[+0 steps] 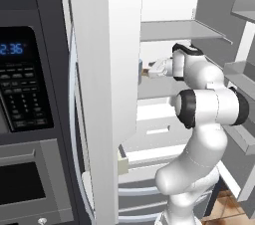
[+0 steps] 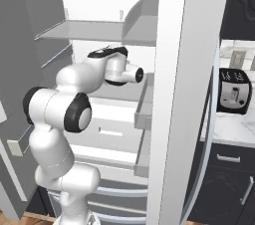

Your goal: Take out the milk from the fridge and place it on the tray on the counter. Then take the sugar cube near the tray and place it in the tray.

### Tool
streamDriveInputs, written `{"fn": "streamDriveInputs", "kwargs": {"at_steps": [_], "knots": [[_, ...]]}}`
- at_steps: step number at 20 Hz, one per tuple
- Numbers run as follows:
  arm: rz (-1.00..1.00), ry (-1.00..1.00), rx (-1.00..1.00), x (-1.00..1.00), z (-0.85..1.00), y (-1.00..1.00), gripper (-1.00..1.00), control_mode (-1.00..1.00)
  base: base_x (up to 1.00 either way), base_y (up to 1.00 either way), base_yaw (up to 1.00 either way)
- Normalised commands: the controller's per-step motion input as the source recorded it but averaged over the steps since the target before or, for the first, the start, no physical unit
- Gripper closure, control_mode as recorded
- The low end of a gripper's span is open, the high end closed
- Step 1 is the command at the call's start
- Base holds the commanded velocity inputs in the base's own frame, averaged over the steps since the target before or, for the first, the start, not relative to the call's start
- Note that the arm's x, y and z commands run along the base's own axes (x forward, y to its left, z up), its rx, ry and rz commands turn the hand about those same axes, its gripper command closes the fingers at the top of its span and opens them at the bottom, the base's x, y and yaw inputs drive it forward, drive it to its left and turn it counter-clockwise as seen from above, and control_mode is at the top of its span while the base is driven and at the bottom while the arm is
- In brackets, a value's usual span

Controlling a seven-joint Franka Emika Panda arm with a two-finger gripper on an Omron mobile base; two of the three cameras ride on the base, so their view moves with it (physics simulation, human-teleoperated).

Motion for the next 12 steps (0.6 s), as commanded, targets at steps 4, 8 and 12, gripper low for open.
{"fn": "streamDriveInputs", "kwargs": {"at_steps": [4,8,12], "knots": [[0.0,0.0,0.0,0.23,-0.09,0.04,-1.0,-1.0,0.0,0.0,0.0],[0.01,0.0,0.0,0.21,-0.12,0.06,-1.0,-1.0,0.0,0.0,0.0],[0.0,0.0,0.0,0.22,-0.09,0.07,-1.0,-1.0,0.0,0.0,0.0]]}}
